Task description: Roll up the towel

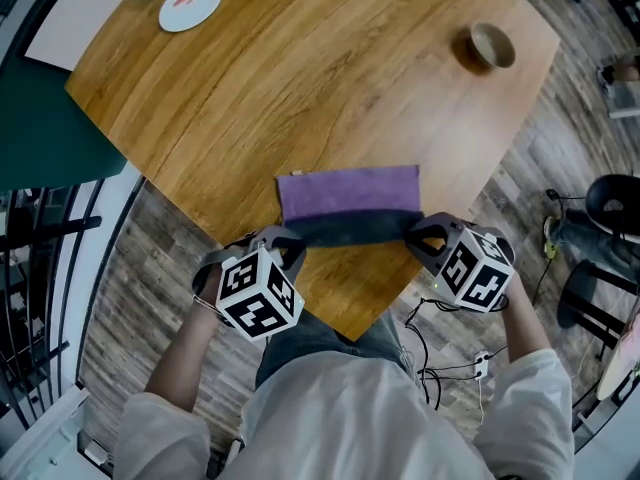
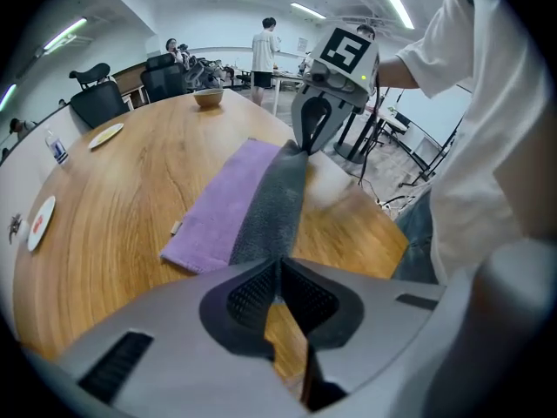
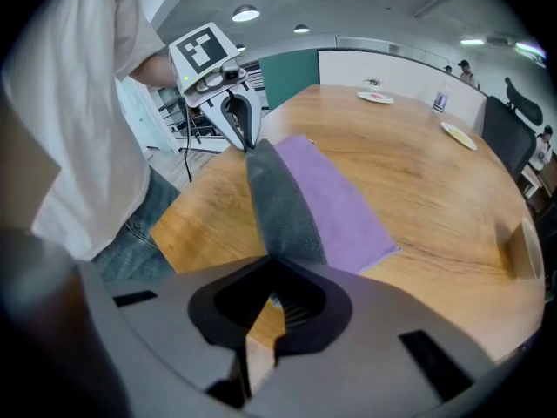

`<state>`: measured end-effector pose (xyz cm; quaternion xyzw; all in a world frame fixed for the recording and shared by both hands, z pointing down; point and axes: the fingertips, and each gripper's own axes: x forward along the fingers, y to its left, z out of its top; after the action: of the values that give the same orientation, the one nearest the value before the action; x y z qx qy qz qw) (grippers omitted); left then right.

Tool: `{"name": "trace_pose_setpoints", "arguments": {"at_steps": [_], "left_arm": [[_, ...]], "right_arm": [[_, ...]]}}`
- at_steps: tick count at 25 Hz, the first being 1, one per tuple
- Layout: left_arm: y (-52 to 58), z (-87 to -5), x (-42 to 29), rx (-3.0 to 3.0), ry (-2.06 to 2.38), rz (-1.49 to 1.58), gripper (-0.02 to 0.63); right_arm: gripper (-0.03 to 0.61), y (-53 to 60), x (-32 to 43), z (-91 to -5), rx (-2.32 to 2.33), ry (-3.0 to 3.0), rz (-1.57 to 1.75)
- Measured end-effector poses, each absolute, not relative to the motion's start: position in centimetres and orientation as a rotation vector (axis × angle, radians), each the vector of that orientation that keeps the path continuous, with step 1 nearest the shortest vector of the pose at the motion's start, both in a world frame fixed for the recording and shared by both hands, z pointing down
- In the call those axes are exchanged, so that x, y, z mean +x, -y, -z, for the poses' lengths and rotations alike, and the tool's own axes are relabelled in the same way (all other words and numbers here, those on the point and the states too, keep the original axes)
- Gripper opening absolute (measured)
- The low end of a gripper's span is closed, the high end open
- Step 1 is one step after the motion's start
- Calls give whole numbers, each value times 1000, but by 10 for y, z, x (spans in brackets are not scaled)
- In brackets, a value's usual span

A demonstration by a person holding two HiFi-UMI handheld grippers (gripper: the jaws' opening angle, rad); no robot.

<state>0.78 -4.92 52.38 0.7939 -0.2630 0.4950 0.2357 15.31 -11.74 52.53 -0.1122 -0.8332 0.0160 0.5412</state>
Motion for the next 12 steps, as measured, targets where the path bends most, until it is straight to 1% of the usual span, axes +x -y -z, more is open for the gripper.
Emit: {"name": "trace_pose_setpoints", "arguments": {"at_steps": [7, 12], "left_arm": [[48, -504, 9, 2151, 638, -1258, 25], [73, -503, -3, 2110, 625, -1229, 25]], "right_arm": [[18, 111, 157, -498, -304, 1984, -216], [18, 136, 146, -496, -293, 1969, -238]]}}
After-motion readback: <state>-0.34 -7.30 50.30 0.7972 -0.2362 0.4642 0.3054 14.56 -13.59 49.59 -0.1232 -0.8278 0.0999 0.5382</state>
